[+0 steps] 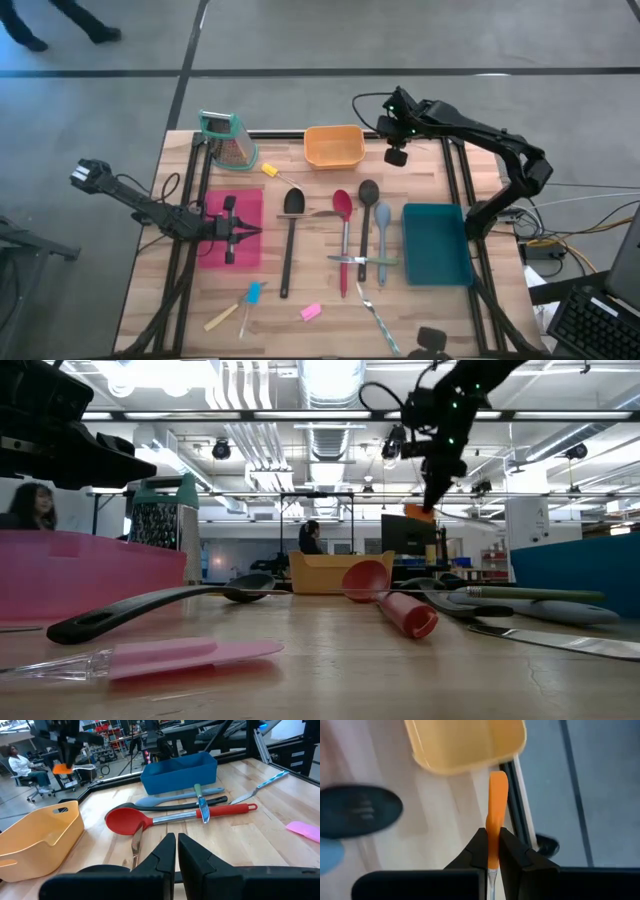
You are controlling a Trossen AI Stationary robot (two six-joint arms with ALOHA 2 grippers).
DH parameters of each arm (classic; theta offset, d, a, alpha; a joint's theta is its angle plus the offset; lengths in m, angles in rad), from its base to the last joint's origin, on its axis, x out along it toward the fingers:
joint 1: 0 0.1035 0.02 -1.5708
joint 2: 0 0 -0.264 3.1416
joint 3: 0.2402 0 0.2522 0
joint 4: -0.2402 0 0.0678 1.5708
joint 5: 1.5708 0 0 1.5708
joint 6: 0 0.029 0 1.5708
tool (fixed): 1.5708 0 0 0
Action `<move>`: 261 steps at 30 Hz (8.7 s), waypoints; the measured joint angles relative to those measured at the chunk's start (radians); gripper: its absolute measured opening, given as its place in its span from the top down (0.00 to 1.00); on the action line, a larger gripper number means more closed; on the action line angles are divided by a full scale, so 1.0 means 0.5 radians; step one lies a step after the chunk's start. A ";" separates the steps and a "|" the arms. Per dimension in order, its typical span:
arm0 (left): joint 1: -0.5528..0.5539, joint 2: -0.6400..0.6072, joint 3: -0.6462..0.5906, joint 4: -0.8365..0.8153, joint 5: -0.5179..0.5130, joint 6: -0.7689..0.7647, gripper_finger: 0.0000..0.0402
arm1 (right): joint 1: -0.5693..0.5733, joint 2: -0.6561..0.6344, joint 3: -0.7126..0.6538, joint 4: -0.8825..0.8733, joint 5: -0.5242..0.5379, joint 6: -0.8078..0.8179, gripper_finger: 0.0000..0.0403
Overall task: Pick & Place Kitchen Items
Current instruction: Put the orange spatula into the yellow bin, then put the green knife into the blue bin
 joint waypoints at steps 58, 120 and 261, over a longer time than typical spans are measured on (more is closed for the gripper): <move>0.000 0.000 0.000 -0.003 0.000 0.000 0.94 | 0.515 1.718 1.945 -0.623 0.195 -0.333 0.97; 0.000 0.000 0.000 -0.003 0.000 0.001 0.94 | 0.436 1.716 1.593 -0.229 0.021 -0.195 0.59; 0.001 0.001 0.000 -0.004 0.000 0.000 0.94 | 1.942 0.234 -0.929 0.905 -0.142 1.713 0.60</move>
